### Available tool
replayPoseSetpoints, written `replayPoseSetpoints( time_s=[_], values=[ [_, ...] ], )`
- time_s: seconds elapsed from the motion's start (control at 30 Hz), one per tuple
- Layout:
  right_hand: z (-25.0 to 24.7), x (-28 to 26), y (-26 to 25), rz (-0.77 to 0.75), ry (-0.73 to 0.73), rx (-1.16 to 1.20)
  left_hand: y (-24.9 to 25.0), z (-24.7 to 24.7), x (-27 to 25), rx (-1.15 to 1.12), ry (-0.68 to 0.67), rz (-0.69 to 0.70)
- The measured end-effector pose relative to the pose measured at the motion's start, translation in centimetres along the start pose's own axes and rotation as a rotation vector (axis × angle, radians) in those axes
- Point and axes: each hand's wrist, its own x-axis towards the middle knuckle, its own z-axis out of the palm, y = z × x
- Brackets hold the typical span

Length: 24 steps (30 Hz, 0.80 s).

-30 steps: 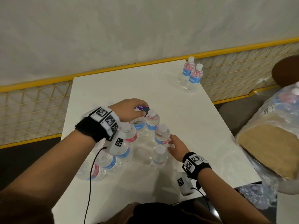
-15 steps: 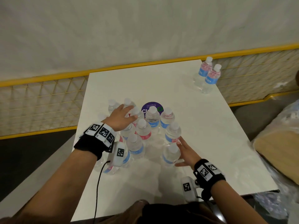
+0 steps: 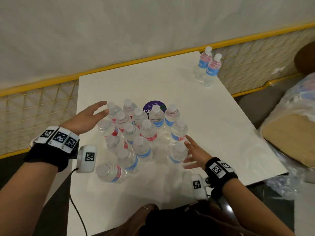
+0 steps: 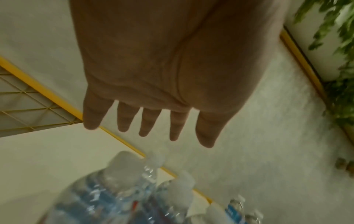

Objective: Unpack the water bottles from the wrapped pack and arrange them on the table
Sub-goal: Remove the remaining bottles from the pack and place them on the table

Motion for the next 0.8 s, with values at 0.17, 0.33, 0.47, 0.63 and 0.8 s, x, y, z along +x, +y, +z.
replayPoseSetpoints(
  time_s=[0.17,0.33,0.47,0.63,0.8],
  values=[
    [1.4,0.0,0.0,-0.016,0.020,0.022,-1.8,1.5,0.4,0.037,-0.188,0.025],
    [3.0,-0.1,0.2,-0.036,0.066,0.106,-3.3,2.8,1.3,-0.149,-0.133,0.091],
    [3.8,-0.3,0.5,-0.038,0.083,0.144,-6.0,2.6,1.7,-0.464,-0.086,0.083],
    [4.5,-0.6,0.5,-0.048,0.106,0.123,-10.9,3.8,1.5,-0.015,-0.231,0.202],
    [5.0,-1.0,0.1,-0.053,0.122,0.111,-11.9,6.5,0.4,0.123,-0.366,0.289]
  ],
)
